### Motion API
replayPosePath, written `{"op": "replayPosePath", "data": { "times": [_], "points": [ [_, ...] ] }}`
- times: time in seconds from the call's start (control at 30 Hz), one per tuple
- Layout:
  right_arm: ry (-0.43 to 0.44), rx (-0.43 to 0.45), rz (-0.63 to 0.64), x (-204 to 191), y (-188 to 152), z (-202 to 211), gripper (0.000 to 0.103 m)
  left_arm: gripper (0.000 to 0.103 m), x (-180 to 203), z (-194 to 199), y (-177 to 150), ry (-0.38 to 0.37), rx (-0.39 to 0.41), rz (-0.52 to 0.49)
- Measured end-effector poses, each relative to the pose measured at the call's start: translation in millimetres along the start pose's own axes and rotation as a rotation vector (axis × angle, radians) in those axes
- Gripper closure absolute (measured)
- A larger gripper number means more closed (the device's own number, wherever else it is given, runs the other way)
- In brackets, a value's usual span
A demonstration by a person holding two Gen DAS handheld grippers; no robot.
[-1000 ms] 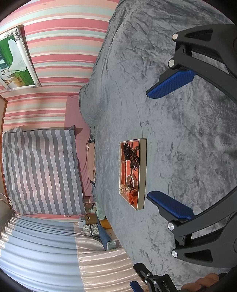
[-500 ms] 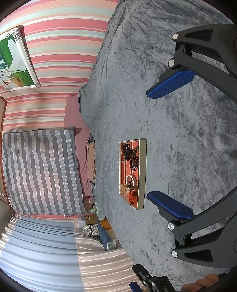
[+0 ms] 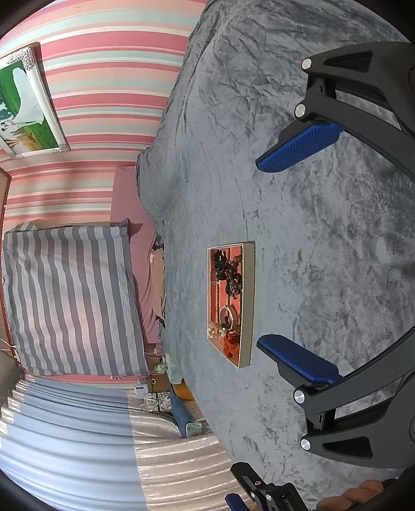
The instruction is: Organize jewelry
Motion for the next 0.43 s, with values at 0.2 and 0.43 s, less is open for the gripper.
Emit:
{"op": "replayPosePath", "data": {
  "times": [0.2,0.43],
  "points": [
    [0.000,-0.002,0.000,0.1,-0.3,-1.2,0.004,0.006,0.8,1.7,0.2,-0.001,0.000,-0.001],
    [0.000,-0.003,-0.002,0.2,-0.3,-1.6,0.004,0.006,1.5,3.6,2.8,-0.005,-0.006,0.003]
  ]
}}
Point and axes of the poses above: each gripper's, at about its wrist camera, not at the fingertips, and z roughly against the way its jaws point, x to its right, y to its top, the point moved 1 cm from there along -z, roughly the way its jaws point, and after that the axes turned 1 degree about -y, right-handed, at the moved point
